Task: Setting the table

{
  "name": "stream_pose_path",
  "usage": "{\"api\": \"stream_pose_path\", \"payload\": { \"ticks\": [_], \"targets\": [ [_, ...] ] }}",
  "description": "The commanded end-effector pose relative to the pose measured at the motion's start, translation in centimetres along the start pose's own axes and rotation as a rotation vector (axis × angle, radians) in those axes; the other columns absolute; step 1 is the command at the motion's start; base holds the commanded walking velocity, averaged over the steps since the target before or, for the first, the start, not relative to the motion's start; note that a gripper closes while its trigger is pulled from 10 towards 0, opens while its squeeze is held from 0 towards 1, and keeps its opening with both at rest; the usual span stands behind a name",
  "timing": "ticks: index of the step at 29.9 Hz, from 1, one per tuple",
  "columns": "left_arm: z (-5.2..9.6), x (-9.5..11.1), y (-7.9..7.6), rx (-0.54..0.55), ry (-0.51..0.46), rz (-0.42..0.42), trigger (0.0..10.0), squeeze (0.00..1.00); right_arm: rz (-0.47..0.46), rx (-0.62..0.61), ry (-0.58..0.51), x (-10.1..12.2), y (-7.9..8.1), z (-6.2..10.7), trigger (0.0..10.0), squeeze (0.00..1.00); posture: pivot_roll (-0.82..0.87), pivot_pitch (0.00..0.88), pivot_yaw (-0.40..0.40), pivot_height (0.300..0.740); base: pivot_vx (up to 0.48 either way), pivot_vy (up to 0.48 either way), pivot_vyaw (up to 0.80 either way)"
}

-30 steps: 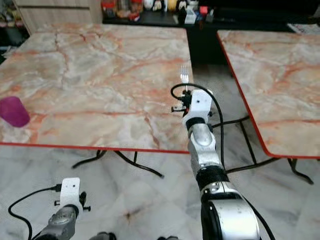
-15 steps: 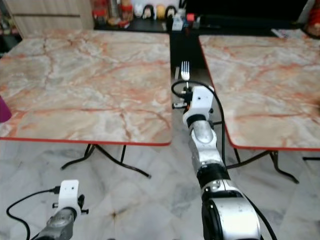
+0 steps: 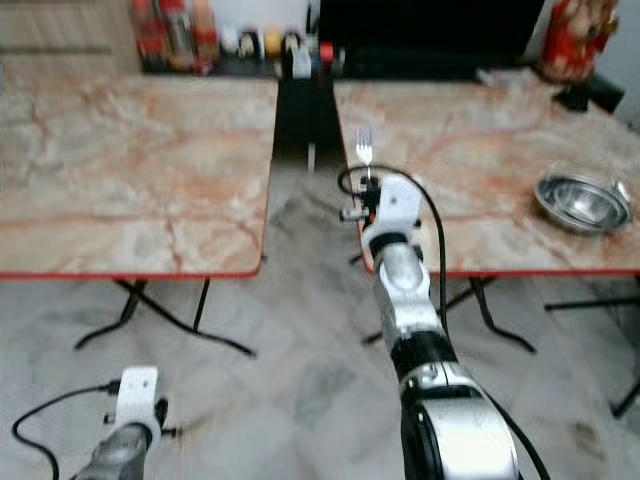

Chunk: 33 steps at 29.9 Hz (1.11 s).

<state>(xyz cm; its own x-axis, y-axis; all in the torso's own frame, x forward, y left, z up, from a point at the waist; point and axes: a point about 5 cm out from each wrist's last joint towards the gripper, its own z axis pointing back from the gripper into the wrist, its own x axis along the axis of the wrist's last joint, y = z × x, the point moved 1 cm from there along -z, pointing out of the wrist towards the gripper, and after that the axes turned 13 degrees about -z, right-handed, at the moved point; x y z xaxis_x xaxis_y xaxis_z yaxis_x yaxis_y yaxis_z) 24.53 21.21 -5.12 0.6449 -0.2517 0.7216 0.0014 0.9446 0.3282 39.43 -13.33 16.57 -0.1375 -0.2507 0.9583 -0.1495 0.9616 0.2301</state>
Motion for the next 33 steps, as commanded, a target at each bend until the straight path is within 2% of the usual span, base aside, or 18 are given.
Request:
{"api": "stream_pose_path", "payload": {
  "ticks": [1, 9, 14, 33],
  "targets": [
    [0.1, -0.1, -0.6, -0.016, 0.004, 0.001, 10.0, 0.0, 0.015, -0.024, -0.016, 0.5, -1.0, 0.1, 10.0, 0.0, -0.01, 0.049, -0.015, 0.74, 0.319, -0.315, 0.0],
    [0.0, 0.0, -0.4, -0.008, 0.006, -0.002, 10.0, 0.0, 0.059, -0.044, -0.015, 0.6, -1.4, 0.1, 10.0, 0.0, -0.01, 0.075, -0.009, 0.74, 0.349, -0.301, 0.12],
    [0.0, 0.0, -0.4, -0.008, 0.003, -0.005, 10.0, 0.0, 0.01, -0.066, -0.018, 0.4, -1.8, 0.4, 10.0, 0.0, -0.01, 0.094, -0.01, 0.74, 0.379, -0.286, 0.28],
    [0.0, 0.2, -0.7, -0.011, -0.002, -0.003, 10.0, 0.0, 0.018, -0.084, -0.026, 0.9, -2.3, 0.3, 10.0, 0.0, -0.01, 0.106, -0.014, 0.74, 0.316, -0.358, 0.0]
  ]
}}
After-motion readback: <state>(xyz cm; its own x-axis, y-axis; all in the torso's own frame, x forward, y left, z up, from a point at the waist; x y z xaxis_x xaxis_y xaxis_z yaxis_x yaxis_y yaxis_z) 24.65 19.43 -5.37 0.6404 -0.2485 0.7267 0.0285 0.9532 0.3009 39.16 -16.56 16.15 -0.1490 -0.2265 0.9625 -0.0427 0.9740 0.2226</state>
